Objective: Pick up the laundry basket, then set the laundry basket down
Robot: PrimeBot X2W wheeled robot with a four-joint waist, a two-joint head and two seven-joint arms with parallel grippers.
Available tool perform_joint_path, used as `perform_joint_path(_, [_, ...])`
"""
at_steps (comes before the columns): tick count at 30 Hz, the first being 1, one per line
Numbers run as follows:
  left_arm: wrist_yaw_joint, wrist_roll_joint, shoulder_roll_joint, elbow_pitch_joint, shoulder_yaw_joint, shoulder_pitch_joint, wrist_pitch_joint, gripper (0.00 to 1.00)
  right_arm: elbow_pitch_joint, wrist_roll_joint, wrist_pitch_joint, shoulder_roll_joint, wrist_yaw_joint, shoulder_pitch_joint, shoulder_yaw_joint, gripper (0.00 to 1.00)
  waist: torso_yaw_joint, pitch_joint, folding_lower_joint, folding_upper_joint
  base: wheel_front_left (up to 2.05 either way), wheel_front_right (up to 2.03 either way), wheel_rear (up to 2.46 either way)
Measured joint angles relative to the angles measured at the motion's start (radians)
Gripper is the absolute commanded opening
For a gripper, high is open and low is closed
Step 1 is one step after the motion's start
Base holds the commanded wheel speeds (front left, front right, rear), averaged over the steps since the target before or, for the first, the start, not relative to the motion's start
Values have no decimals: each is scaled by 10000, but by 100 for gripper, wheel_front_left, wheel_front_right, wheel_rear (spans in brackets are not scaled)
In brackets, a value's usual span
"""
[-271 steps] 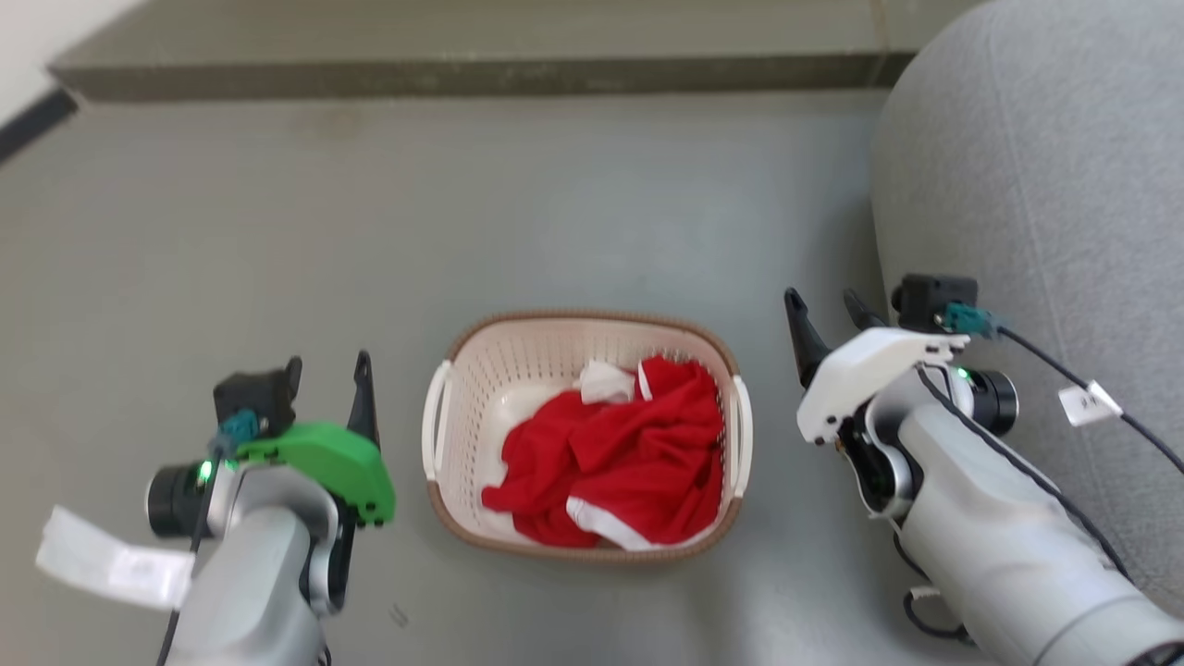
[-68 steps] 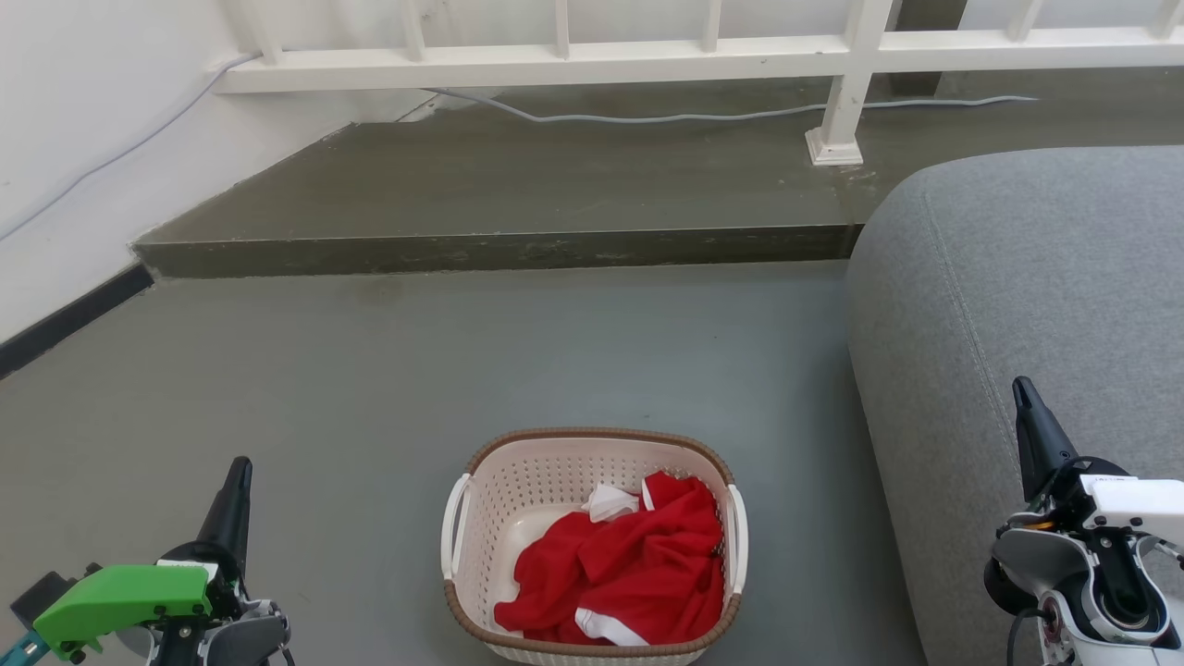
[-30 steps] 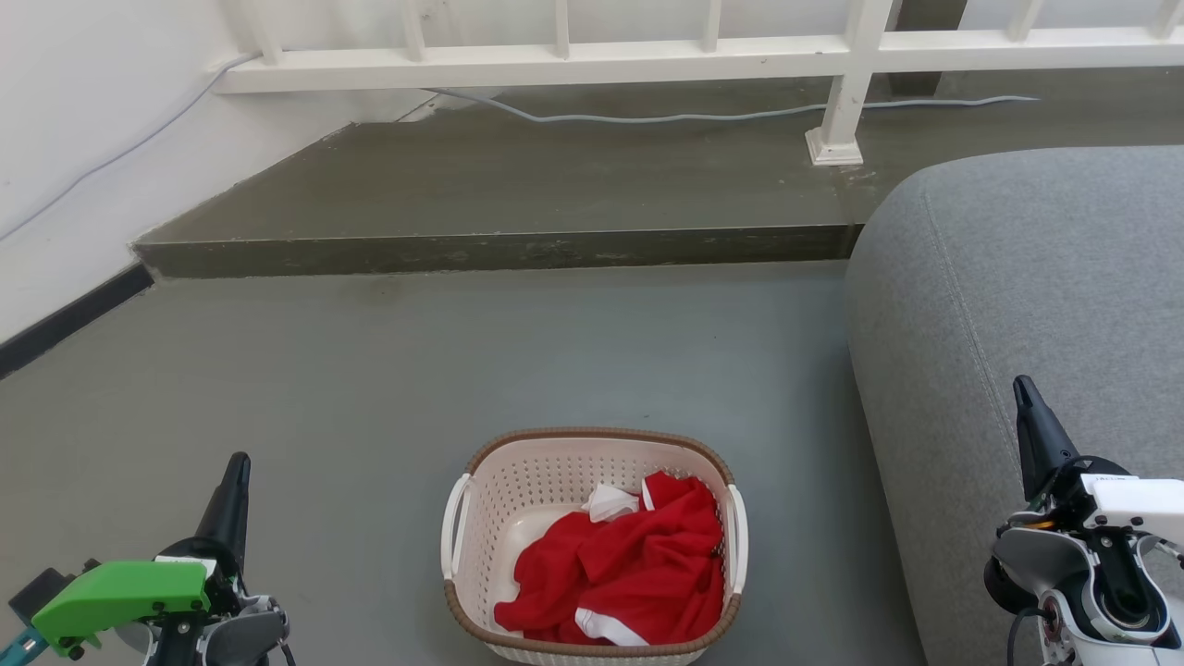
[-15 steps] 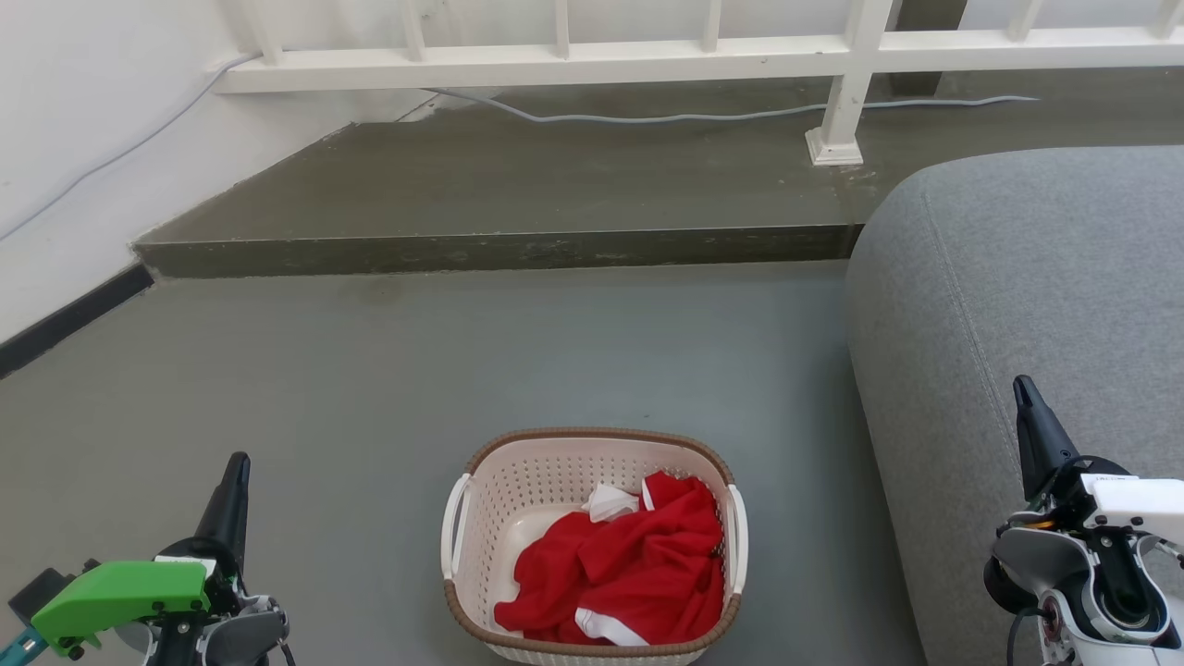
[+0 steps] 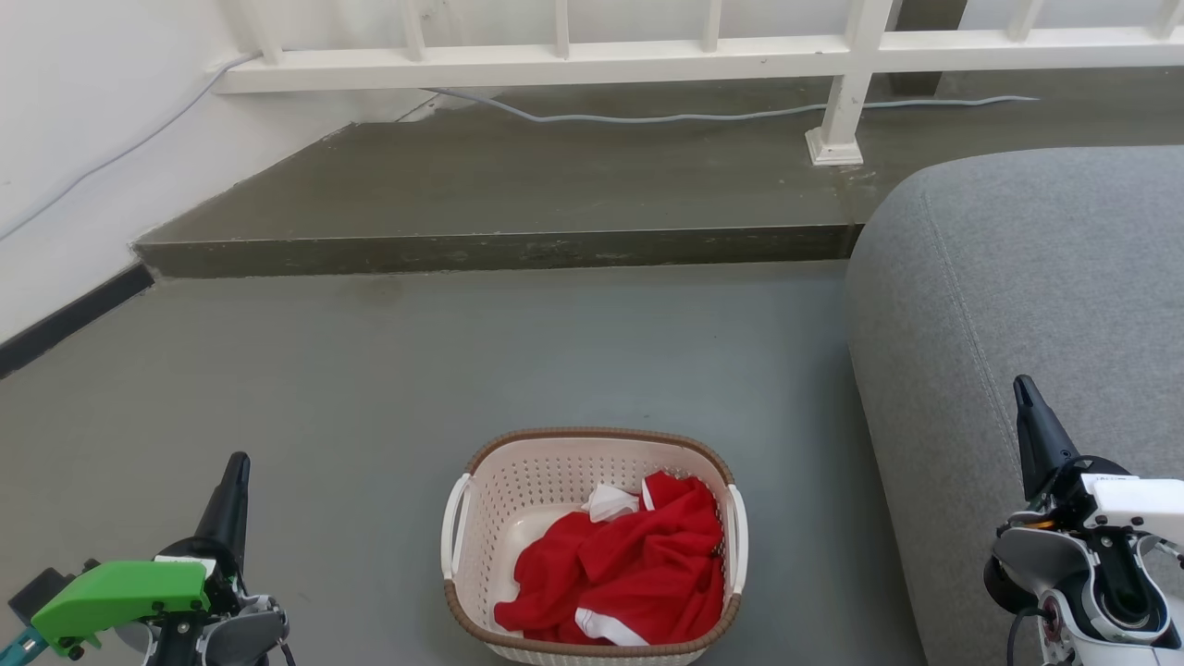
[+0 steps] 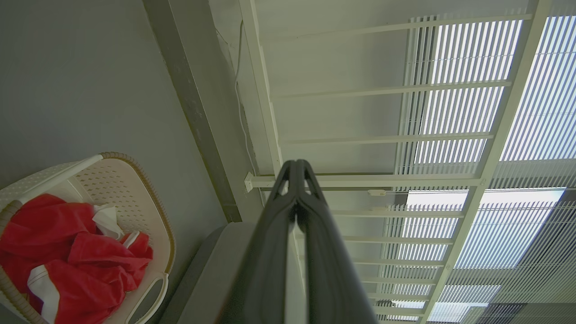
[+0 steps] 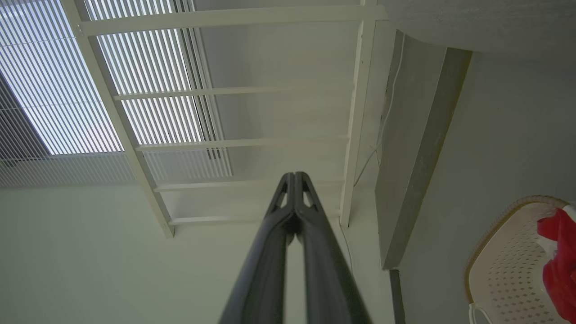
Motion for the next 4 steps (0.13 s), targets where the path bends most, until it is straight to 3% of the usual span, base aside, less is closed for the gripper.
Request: perform_joint_path(4, [0, 0, 0, -2, 0, 0, 0, 0, -2, 0, 0, 2, 0, 0, -2, 0, 0, 0, 0, 0, 0, 0, 0])
